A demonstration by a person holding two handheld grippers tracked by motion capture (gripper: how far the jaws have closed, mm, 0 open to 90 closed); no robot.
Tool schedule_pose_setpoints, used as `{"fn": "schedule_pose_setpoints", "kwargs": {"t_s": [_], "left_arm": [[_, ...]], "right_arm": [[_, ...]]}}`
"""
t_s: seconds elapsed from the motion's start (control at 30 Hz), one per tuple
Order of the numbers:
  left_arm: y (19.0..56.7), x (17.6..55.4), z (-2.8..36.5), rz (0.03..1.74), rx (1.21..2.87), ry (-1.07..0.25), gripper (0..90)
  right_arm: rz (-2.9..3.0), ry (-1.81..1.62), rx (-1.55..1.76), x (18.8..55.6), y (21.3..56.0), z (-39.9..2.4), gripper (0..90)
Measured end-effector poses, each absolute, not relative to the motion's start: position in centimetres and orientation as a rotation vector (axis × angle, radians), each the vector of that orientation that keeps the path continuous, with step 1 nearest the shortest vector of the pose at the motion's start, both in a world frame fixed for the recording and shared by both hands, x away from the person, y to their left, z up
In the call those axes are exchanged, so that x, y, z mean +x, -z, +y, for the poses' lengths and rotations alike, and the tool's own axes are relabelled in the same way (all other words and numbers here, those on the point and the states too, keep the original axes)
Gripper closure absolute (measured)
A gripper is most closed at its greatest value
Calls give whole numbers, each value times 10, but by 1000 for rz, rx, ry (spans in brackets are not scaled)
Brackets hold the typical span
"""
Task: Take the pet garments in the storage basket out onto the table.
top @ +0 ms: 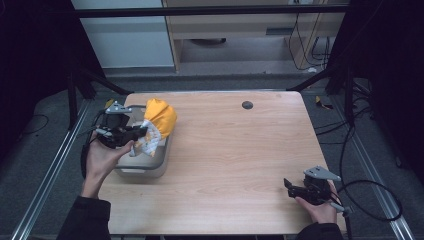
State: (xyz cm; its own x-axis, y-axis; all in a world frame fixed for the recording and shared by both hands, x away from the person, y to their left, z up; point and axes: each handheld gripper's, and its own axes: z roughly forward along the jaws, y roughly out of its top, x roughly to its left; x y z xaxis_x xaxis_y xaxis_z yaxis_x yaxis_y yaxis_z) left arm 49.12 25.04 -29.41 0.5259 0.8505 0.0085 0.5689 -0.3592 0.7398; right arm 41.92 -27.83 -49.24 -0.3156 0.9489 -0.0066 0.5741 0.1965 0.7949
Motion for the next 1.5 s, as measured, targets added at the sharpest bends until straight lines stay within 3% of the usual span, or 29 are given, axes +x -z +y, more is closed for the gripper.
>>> {"fn": "schedule_pose_setpoints", "kwargs": {"t_s": [0.87, 1.5], "left_arm": [[288, 490, 189, 986, 2144, -449, 831], [314, 497, 139, 909, 2218, -374, 832]], "right_arm": [[1960, -979, 1408, 418, 492, -280, 163], [1956, -981, 1405, 418, 491, -280, 163]]}}
